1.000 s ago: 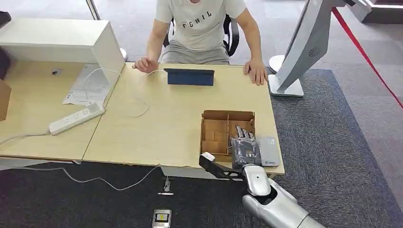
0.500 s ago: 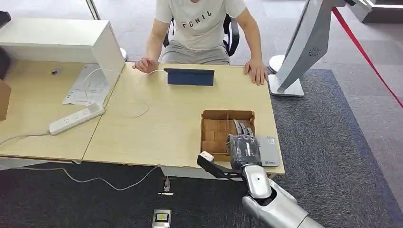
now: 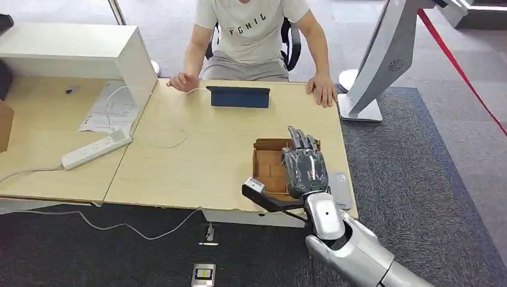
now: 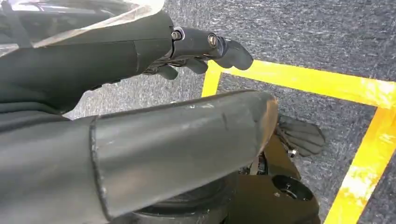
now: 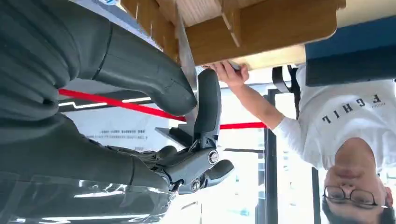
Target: Pass the card to the sensor for recognition and then transmit it.
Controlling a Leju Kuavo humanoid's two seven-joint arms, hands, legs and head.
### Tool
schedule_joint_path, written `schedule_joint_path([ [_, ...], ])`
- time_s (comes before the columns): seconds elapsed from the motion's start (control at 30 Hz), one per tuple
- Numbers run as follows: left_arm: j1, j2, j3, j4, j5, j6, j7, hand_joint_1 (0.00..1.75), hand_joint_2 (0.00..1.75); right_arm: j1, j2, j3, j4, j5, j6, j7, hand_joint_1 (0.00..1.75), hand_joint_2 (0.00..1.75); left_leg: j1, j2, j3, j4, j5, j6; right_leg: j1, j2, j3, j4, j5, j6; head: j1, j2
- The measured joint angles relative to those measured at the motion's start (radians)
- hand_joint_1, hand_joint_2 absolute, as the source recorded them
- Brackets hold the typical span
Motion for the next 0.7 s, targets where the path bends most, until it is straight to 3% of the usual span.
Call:
schedule_joint_path([
  [0.27, -0.001, 0.000, -0.002, 0.000, -0.004, -0.004, 0.002, 0.00, 0.00, -0.030, -0.011, 0.006, -0.013, 0.000, 0.010, 0.001, 1.75, 1.75, 0.000, 0.000, 0.000, 0.000, 0.000, 0.000, 0.000, 0.000, 0.000, 0.000, 0.000, 0.000, 0.000, 0.000],
  [0.7, -0.002, 0.001, -0.021, 0.000, -0.003, 0.011, 0.003, 0.00, 0.00, -0.230, 0.006, 0.061, 0.016, 0.014, 0.130, 0.016, 1.75, 1.75, 0.000, 0.000, 0.000, 0.000, 0.000, 0.000, 0.000, 0.000, 0.000, 0.001, 0.000, -0.001, 0.000, 0.000],
])
